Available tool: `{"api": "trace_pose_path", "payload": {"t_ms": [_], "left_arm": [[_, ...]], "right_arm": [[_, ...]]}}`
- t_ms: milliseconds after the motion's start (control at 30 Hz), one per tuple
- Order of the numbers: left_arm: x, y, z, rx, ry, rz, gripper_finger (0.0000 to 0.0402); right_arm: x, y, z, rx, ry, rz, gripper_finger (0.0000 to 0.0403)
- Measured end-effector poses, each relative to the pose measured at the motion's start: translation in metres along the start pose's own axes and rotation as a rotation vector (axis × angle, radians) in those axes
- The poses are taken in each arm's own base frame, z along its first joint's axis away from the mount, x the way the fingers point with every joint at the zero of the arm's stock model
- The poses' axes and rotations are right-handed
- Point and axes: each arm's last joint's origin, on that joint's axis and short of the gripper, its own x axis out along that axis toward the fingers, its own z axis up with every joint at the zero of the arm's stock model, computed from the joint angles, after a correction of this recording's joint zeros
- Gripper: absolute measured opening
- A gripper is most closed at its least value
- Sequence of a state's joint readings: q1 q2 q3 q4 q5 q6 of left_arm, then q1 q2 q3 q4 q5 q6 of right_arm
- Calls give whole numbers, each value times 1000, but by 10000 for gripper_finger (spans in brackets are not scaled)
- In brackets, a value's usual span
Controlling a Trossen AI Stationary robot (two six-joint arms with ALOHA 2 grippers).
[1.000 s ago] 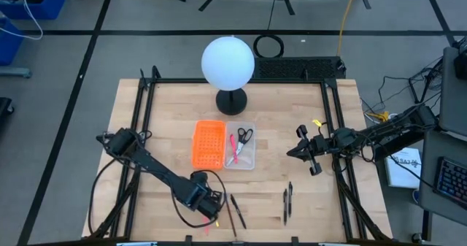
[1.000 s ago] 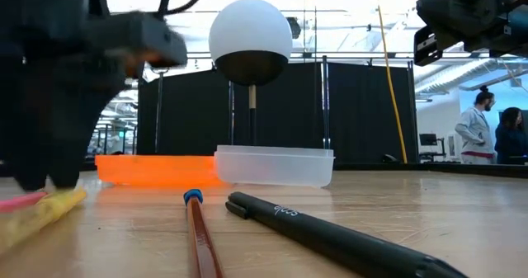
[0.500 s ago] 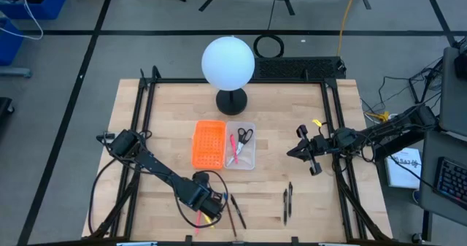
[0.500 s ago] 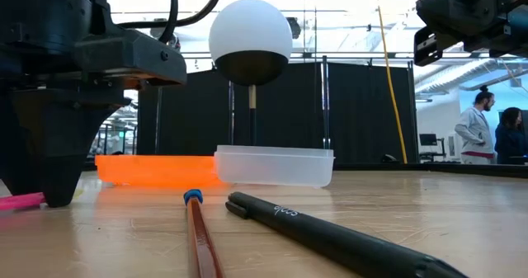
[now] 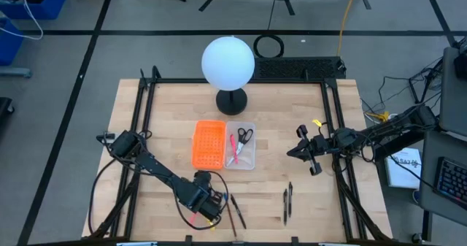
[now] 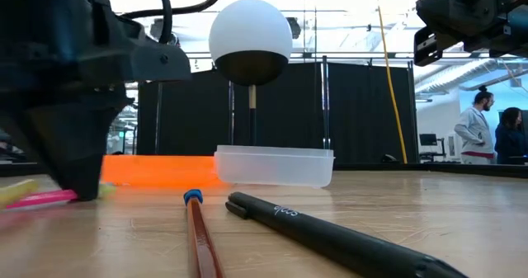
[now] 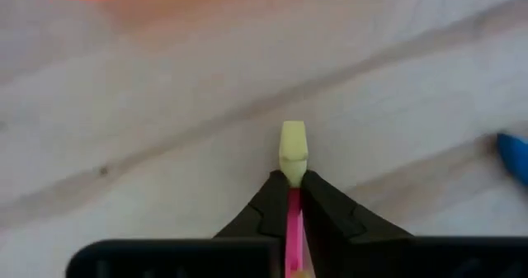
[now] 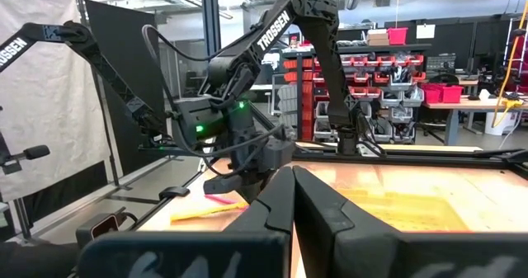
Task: Pick & place school supplies into a supply box
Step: Put the pink pencil into the orange supply box
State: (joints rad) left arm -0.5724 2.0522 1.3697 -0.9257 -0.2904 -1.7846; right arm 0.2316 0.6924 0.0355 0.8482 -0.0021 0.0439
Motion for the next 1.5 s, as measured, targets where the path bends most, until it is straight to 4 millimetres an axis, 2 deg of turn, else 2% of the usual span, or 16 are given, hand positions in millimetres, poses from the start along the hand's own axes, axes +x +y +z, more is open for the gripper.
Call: {"api": "trace_pose_path", "payload": {"t_ms": [133,533,733,867,1033,1200,1367,1500], "left_arm": [[-4,1,8,0,-109,-14,18],[-56,8,28,21,-186,-178,13],[-95,12,62,-57,-278,-351,17],[-104,4,96,-52,-314,-446,18],[-97,-9,148,-29,-348,-538,12],[-83,-5,195,-71,-389,-518,20],[-56,-2,223,-125,-387,-439,12],[-22,-9,233,-135,-347,-393,15]], "right_arm": [[0,0,0,-2,0,0,0],[0,0,0,-3,1,-1,0],[0,0,0,-3,0,-1,0],[0,0,1,-4,-12,0,0],[0,0,1,-4,-15,-1,0],[0,0,1,-15,-15,-1,0],[0,0,1,-31,-15,-1,0],[0,0,1,-34,-9,-1,0]]}}
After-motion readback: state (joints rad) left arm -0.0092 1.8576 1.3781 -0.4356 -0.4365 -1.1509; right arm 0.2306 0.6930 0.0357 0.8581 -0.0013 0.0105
